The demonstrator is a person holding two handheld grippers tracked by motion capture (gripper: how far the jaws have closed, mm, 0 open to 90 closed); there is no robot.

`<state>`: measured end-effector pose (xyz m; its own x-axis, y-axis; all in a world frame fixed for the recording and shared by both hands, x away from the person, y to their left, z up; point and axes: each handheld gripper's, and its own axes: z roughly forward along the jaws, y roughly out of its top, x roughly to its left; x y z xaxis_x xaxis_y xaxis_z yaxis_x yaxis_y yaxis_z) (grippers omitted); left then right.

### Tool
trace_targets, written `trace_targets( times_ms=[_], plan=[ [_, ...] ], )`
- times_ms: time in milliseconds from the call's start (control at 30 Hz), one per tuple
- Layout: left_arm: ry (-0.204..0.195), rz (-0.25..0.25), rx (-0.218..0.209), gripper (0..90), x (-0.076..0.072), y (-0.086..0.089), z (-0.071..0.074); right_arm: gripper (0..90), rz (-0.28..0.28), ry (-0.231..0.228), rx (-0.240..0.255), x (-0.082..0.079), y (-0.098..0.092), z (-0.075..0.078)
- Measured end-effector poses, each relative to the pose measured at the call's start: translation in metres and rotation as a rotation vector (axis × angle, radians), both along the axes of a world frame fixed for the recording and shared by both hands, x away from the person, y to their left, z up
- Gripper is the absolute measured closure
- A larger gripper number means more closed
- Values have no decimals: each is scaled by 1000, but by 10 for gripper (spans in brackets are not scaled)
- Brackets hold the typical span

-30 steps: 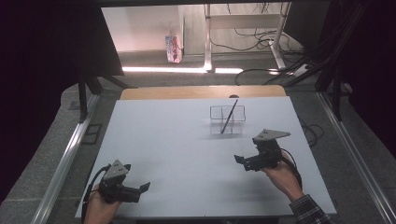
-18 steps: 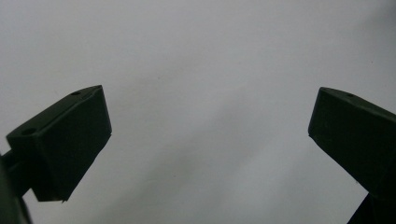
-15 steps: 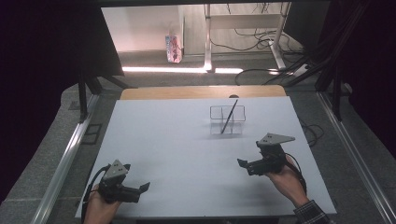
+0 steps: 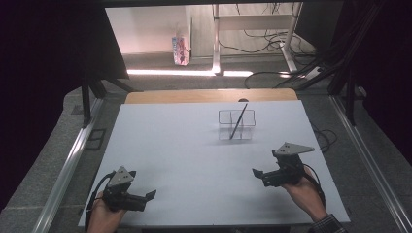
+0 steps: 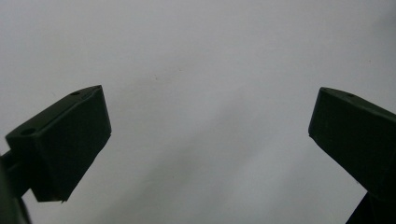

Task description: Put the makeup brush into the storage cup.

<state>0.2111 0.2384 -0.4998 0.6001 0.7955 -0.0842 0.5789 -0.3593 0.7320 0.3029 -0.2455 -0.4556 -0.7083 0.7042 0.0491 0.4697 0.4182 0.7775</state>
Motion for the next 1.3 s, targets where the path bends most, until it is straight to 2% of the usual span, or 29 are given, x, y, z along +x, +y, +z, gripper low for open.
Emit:
trace_targets(
  times_ms=[1300],
  plan=[
    [-1, 2, 4, 0, 0, 0, 0, 0, -58, 11, -54, -26, -35, -7]
  ],
)
